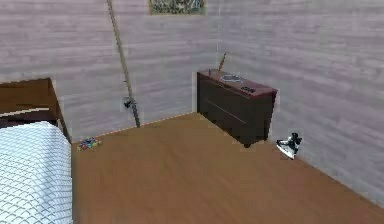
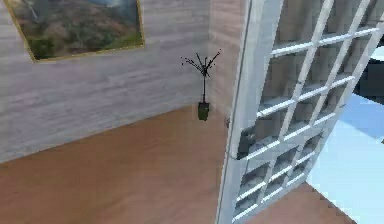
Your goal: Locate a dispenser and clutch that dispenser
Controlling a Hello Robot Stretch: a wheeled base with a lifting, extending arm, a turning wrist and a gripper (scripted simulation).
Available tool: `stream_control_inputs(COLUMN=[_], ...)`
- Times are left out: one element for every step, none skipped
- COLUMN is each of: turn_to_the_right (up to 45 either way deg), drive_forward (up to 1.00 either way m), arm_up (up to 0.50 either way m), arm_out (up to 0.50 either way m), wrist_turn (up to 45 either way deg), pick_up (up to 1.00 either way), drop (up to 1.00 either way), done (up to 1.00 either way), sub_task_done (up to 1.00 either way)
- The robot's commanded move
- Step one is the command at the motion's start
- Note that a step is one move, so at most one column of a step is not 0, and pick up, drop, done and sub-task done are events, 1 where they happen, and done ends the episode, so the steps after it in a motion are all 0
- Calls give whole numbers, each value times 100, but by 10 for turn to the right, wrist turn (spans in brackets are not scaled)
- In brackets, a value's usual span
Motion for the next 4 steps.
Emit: stream_control_inputs(turn_to_the_right=[450,450,150,0], drive_forward=[0,0,0,10], arm_up=[0,0,0,0], arm_out=[0,0,0,0], wrist_turn=[0,0,0,0], pick_up=[0,0,0,0], drop=[0,0,0,0], done=[0,0,0,0], sub_task_done=[0,0,0,0])
